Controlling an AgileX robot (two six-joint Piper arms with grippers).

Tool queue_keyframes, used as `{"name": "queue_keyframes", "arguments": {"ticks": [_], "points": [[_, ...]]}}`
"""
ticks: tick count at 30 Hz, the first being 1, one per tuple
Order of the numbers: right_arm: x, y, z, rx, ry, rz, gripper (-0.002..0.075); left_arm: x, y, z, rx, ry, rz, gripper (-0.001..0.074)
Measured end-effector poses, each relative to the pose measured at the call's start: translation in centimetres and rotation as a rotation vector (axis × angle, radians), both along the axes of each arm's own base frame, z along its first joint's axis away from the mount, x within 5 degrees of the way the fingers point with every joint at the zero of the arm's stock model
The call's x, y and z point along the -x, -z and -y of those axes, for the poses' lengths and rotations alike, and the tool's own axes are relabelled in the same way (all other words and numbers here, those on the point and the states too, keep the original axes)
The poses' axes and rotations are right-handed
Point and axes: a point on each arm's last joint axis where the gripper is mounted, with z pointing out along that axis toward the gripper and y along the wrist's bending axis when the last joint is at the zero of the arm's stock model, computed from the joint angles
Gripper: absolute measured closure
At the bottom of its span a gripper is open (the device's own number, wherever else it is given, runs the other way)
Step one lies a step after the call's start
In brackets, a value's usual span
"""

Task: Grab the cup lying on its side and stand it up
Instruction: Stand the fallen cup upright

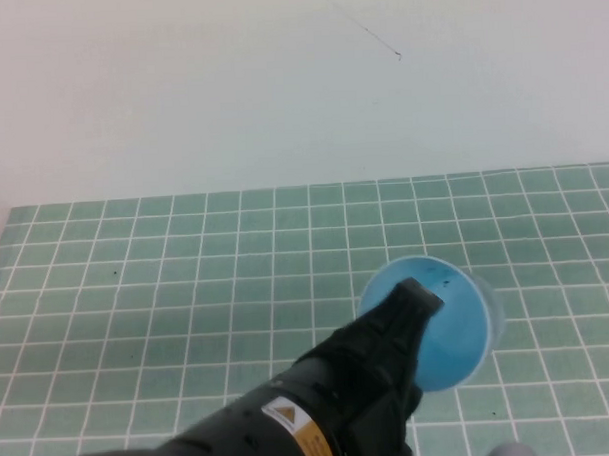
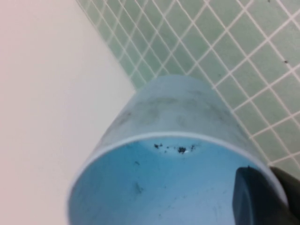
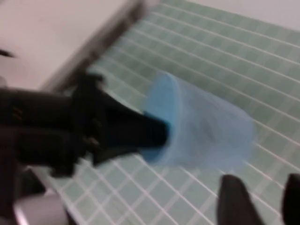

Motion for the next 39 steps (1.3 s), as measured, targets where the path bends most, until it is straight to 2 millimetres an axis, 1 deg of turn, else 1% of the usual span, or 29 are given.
{"name": "queue_keyframes", "arguments": {"ticks": [2, 3, 4, 7, 9, 12, 18, 22, 26, 28, 30, 32, 33, 35, 37, 39], "points": [[-1.2, -0.8, -0.6, -0.042, -0.077, 0.025, 0.0412, 0.1, 0.1, 0.2, 0.0, 0.011, 0.0, 0.0734], [-1.9, -1.0, -0.9, -0.061, -0.104, 0.024, 0.0371, 0.2, 0.1, 0.4, 0.01, 0.023, -0.005, 0.0734], [-2.6, -0.9, -1.3, -0.059, -0.131, 0.016, 0.0346, 0.2, 0.1, 0.5, 0.019, 0.03, -0.009, 0.0734], [-4.4, 0.0, -2.3, -0.007, -0.189, -0.042, 0.0314, 0.1, 0.1, 0.5, 0.019, 0.033, -0.001, 0.0734], [-5.7, 0.7, -3.1, 0.035, -0.209, -0.087, 0.0307, 0.2, 0.1, 0.5, 0.021, 0.032, -0.007, 0.0734], [-6.6, 1.1, -5.0, 0.078, -0.28, -0.107, 0.0302, 0.1, 0.1, 0.5, 0.02, 0.032, -0.005, 0.0734], [-8.3, 0.3, -7.7, 0.218, -0.294, -0.088, 0.0299, 0.1, 0.1, 0.4, 0.012, 0.022, -0.005, 0.0734], [-9.5, 0.7, -9.5, 0.312, -0.317, -0.106, 0.0298, 0.0, 0.2, 0.2, 0.001, 0.008, -0.006, 0.0734], [-10.4, 1.4, -10.9, 0.347, -0.36, -0.106, 0.0298, 0.0, 0.2, 0.2, -0.004, 0.0, -0.008, 0.0734], [-10.8, 2.0, -11.2, 0.36, -0.365, -0.124, 0.0298, 0.0, 0.3, 0.1, -0.01, -0.009, -0.012, 0.0734], [-11.0, 2.1, -11.3, 0.364, -0.372, -0.127, 0.0299, 0.0, 0.3, 0.1, -0.002, -0.016, -0.02, 0.0734], [-11.2, 2.4, -11.3, 0.384, -0.381, -0.119, 0.0323, -0.1, 0.2, 0.1, 0.005, -0.019, -0.016, 0.0734], [-11.3, 2.5, -11.3, 0.393, -0.383, -0.118, 0.0353, -0.1, 0.2, 0.1, 0.009, -0.015, -0.012, 0.0734], [-11.4, 2.7, -11.5, 0.393, -0.386, -0.125, 0.0439, 0.0, 0.1, 0.2, 0.018, -0.008, -0.008, 0.0734], [-11.7, 2.9, -11.6, 0.396, -0.385, -0.129, 0.0556, 0.0, 0.0, 0.3, 0.033, 0.0, -0.005, 0.0734], [-11.8, 3.0, -11.6, 0.406, -0.385, -0.122, 0.0617, 0.0, -0.2, 0.5, 0.071, -0.004, -0.005, 0.0733]]}}
